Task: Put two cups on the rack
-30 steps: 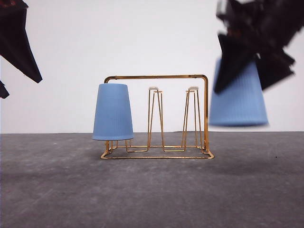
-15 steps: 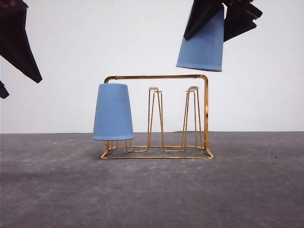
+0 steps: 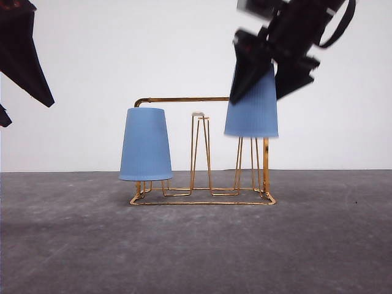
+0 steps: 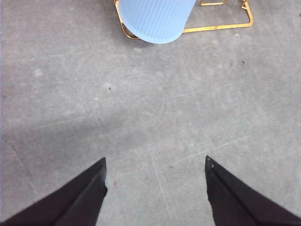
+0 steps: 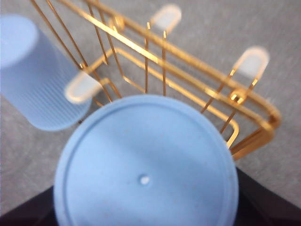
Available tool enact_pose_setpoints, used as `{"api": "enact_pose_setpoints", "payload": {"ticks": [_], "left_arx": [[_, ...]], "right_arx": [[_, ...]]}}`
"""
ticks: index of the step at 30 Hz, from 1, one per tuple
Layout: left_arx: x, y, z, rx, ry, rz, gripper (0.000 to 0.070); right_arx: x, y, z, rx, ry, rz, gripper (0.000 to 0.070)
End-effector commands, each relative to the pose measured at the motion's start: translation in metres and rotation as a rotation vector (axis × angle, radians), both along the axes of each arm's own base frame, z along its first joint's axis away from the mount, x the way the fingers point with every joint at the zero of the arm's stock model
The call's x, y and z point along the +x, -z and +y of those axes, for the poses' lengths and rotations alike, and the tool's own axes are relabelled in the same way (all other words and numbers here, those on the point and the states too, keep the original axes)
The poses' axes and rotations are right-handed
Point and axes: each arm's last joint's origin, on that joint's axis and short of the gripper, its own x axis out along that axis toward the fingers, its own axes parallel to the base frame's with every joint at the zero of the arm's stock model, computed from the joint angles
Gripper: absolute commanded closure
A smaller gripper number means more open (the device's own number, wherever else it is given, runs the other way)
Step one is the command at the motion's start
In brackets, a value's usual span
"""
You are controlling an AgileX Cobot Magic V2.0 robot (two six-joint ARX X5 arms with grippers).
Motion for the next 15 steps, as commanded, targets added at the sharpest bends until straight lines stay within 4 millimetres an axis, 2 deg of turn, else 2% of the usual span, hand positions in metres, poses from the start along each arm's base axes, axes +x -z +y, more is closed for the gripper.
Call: {"api": "enact_pose_setpoints", "payload": {"ticks": [1, 6, 7, 10, 12, 15], "left_arx": [[0.002, -0.002, -0.001, -0.002, 0.001, -0.006, 0.0321], [0.002, -0.002, -0.001, -0.003, -0.001, -0.005, 0.0321], [0.002, -0.002, -0.001, -0.003, -0.001, -0.005, 0.0321], [0.002, -0.002, -0.001, -0.003, -0.001, -0.005, 0.0321], [0.002, -0.002, -0.001, -0.003, 0.000, -0.006, 0.0321], [0.002, -0.002, -0.001, -0.003, 0.000, -0.005, 0.0321]], "right_arx": [[0.007, 0.005, 0.006, -0.006, -0.011, 0.001, 0.0415], [0.019, 0.031, 0.011, -0.032, -0.010, 0.063, 0.0383], [0.021, 0.036, 0.011, -0.037, -0.009, 0.073, 0.0342], [0.022, 0.041, 0.012, -0.028, 0.012, 0.100, 0.0143], [0.023, 0.041, 0.013, -0.023, 0.017, 0.100, 0.0104], [0.022, 0.037, 0.012, -0.024, 0.017, 0.102, 0.0104]]}}
